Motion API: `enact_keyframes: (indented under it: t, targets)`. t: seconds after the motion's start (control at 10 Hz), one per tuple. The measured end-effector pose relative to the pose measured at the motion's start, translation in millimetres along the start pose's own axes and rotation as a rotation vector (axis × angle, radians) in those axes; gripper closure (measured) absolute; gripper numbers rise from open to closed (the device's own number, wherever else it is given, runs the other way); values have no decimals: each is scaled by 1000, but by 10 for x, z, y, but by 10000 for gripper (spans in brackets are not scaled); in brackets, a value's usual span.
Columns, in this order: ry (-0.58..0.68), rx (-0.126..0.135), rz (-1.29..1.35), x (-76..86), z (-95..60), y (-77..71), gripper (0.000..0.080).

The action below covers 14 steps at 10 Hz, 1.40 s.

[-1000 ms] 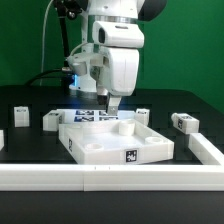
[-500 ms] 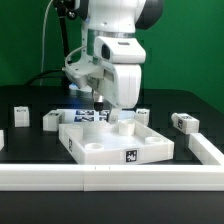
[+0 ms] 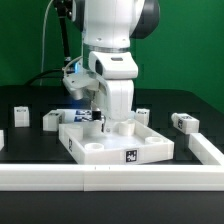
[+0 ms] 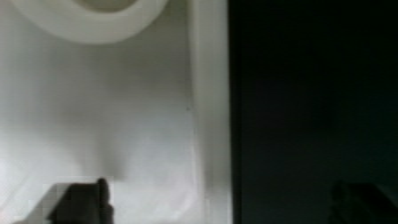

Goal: Assemble one leg

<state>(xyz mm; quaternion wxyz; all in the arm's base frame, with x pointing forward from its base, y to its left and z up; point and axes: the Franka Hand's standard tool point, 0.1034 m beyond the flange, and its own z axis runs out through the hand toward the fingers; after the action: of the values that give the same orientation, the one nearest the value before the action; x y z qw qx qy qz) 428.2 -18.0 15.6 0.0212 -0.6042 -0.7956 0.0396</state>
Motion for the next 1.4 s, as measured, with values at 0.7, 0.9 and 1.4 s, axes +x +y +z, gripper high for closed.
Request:
enact_keyframes:
  t: [0.7, 0.9, 1.4]
  targets:
    - [0, -2, 0, -3, -2, 5, 741]
    - [0, -2, 0, -3, -2, 5, 741]
    - [7, -31, 173, 310, -23, 204, 741]
